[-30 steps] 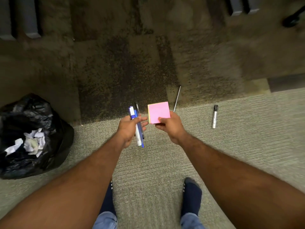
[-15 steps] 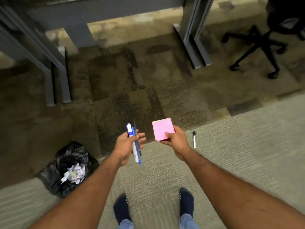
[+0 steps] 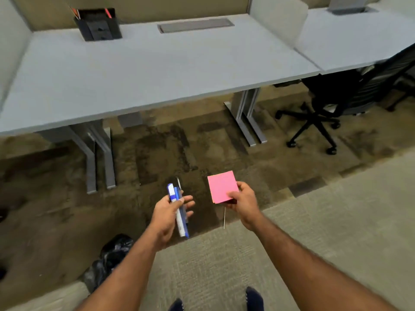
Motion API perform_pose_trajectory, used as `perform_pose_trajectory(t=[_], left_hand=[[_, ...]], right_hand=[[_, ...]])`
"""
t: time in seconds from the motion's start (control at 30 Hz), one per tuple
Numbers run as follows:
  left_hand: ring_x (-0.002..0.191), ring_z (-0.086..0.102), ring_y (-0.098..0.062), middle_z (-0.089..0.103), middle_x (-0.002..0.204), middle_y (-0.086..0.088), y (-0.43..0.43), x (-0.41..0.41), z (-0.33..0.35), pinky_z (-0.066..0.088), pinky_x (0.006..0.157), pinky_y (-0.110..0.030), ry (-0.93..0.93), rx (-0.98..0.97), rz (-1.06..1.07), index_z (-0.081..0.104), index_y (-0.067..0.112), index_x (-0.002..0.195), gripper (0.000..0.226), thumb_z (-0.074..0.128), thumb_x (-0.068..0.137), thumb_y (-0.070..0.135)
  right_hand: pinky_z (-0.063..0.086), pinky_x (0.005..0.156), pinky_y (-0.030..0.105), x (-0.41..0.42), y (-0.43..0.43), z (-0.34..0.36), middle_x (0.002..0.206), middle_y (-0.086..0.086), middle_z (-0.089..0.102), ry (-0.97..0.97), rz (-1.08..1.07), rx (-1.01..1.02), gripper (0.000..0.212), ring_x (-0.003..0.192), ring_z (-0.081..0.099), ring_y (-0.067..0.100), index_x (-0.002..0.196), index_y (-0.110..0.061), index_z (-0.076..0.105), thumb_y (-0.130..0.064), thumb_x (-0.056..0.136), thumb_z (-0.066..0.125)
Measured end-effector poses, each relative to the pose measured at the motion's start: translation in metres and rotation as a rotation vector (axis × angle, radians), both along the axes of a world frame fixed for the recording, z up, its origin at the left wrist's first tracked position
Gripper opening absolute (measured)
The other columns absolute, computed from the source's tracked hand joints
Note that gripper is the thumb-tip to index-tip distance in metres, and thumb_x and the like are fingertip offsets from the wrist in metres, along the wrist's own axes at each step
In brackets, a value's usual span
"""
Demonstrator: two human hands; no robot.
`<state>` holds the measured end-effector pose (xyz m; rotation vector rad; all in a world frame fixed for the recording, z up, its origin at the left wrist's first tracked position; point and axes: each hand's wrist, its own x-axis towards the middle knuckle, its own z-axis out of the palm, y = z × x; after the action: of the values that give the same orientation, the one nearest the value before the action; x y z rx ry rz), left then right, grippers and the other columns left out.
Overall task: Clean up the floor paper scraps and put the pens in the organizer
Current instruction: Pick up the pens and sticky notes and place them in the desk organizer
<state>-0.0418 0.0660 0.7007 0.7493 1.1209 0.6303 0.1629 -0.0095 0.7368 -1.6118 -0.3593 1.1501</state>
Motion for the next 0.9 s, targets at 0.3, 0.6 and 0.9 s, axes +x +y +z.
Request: perform_pose_trajectory(t=[0.3, 0.6, 0.9], left_hand=[[0.095, 0.074, -0.03, 0.074, 0.106, -0.017, 0.02, -0.069, 0.041, 0.061, 0.068, -0.038, -0.058, -0.016, 0.02, 0.058, 0.008, 0.117, 0.024, 0.045, 0.099, -0.002], [0.1, 0.073, -0.029, 0.074, 0.109, -0.014, 0.063, -0.056, 0.068, 0.061, 0.077, -0.04, -0.006, 0.072, 0.089, 0.056, 0.007, 0.124, 0.028, 0.05, 0.098, 0.0], [0.1, 0.073, -0.027, 0.072, 0.112, -0.015, 0.133, -0.022, 0.105, 0.061, 0.078, -0.039, -0.01, 0.145, 0.268, 0.054, 0.008, 0.126, 0.028, 0.048, 0.099, 0.002]], right_hand=[[0.054, 0.095, 0.051, -0.033, 0.027, 0.039, 0.128, 0.016, 0.061, -0.098, 0.049, 0.023, 0.043, 0.116, 0.061, 0.032, 0.132, -0.005, 0.047, 0.004, 0.092, 0.057], [0.054, 0.094, 0.045, -0.018, 0.098, 0.055, 0.121, 0.013, 0.061, -0.082, 0.131, 0.058, 0.03, 0.111, 0.062, 0.028, 0.12, -0.01, 0.05, 0.006, 0.094, 0.053], [0.052, 0.056, 0.013, 0.014, 0.204, 0.067, 0.1, -0.006, 0.064, -0.118, 0.288, 0.082, 0.021, 0.089, 0.065, 0.01, 0.115, -0.018, 0.053, -0.008, 0.096, 0.057]])
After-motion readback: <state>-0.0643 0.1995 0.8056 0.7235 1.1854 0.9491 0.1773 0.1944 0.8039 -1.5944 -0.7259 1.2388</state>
